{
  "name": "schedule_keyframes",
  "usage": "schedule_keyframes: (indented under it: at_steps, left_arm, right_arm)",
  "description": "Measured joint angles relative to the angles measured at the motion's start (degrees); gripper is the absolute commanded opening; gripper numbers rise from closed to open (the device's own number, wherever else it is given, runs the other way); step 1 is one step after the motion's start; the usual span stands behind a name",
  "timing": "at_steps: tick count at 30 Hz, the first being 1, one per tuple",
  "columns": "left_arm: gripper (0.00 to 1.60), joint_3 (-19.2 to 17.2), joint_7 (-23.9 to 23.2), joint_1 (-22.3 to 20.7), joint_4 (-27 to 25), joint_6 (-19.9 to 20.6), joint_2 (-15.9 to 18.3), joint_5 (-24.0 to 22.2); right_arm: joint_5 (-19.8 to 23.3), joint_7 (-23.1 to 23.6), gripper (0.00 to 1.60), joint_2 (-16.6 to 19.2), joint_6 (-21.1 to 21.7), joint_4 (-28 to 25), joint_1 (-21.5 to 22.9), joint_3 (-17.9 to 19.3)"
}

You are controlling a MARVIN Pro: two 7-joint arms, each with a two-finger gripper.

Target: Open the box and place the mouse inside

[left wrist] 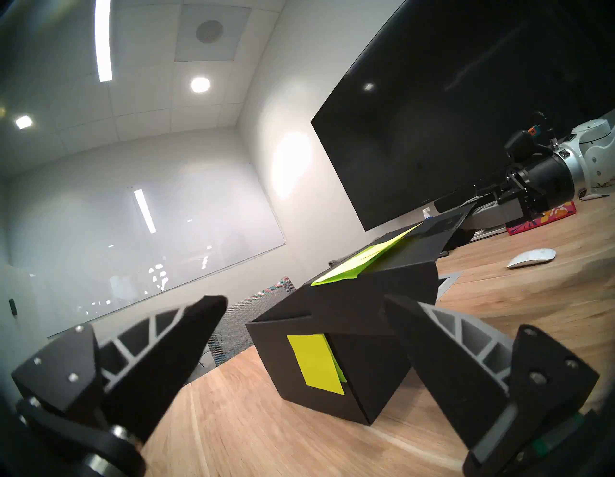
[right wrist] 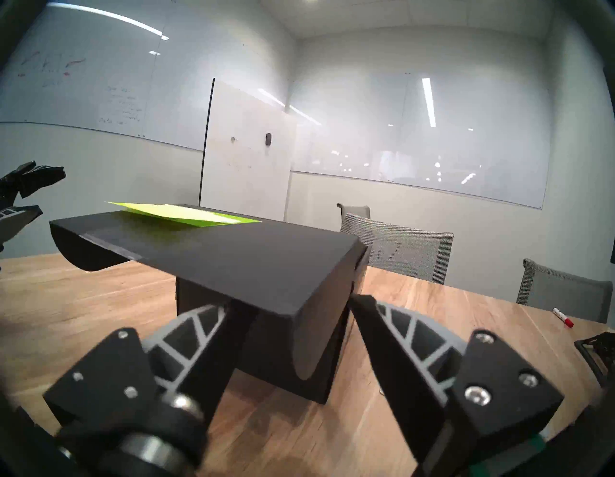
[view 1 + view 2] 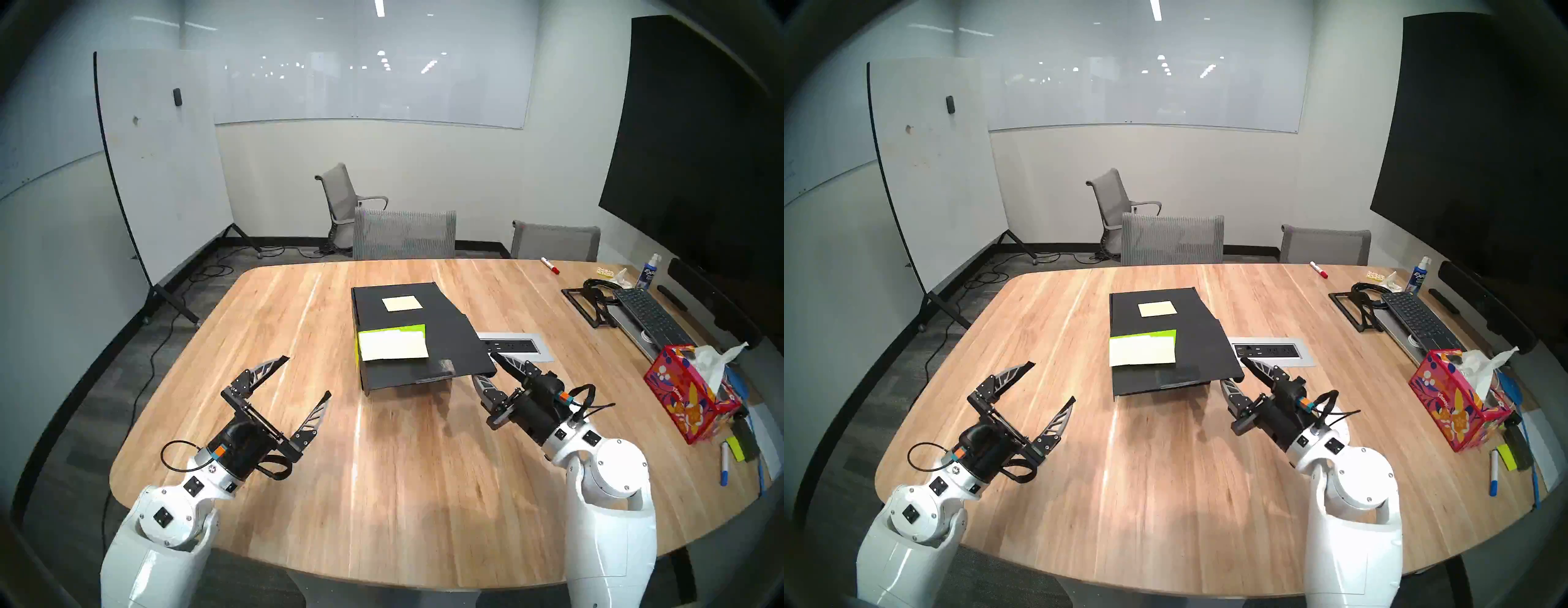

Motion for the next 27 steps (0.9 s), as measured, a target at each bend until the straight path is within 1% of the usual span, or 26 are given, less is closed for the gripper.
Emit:
schedule_keyframes:
  at_steps: [1, 2, 3, 4, 5, 6, 11, 18, 27]
  left_arm:
    - [1.60, 0.0, 0.0, 0.0, 0.0, 0.0, 0.0, 0.0]
    - [1.60, 0.0, 0.0, 0.0, 0.0, 0.0, 0.0, 0.0]
    - [1.60, 0.0, 0.0, 0.0, 0.0, 0.0, 0.0, 0.0]
    - [1.60, 0.0, 0.0, 0.0, 0.0, 0.0, 0.0, 0.0]
    - [1.60, 0.0, 0.0, 0.0, 0.0, 0.0, 0.0, 0.0]
    - [1.60, 0.0, 0.0, 0.0, 0.0, 0.0, 0.0, 0.0]
    - [1.60, 0.0, 0.0, 0.0, 0.0, 0.0, 0.0, 0.0]
    - [1.60, 0.0, 0.0, 0.0, 0.0, 0.0, 0.0, 0.0]
    - [1.60, 0.0, 0.0, 0.0, 0.0, 0.0, 0.0, 0.0]
  right_arm:
    - [0.0, -0.1, 1.24, 0.0, 0.1, 0.2, 0.2, -0.1]
    - [0.0, -0.2, 0.73, 0.1, 0.2, 0.3, 0.4, -0.1]
    - [0.0, -0.3, 0.73, 0.1, 0.3, 0.4, 0.4, -0.2]
    - [0.0, -0.3, 0.51, 0.1, 0.3, 0.4, 0.5, -0.2]
    - [0.0, -0.4, 0.11, 0.1, 0.4, 0.5, 0.6, -0.2]
    - [0.0, -0.4, 0.00, 0.2, 0.5, 0.7, 0.8, -0.3]
    - [0.2, -0.8, 0.00, 0.3, 0.6, 1.1, 1.1, -0.1]
    - [0.6, 0.0, 0.00, 0.5, 0.3, 1.2, 1.0, 0.0]
    - [1.5, 1.1, 0.00, 0.6, 0.0, 0.0, -0.9, 2.2]
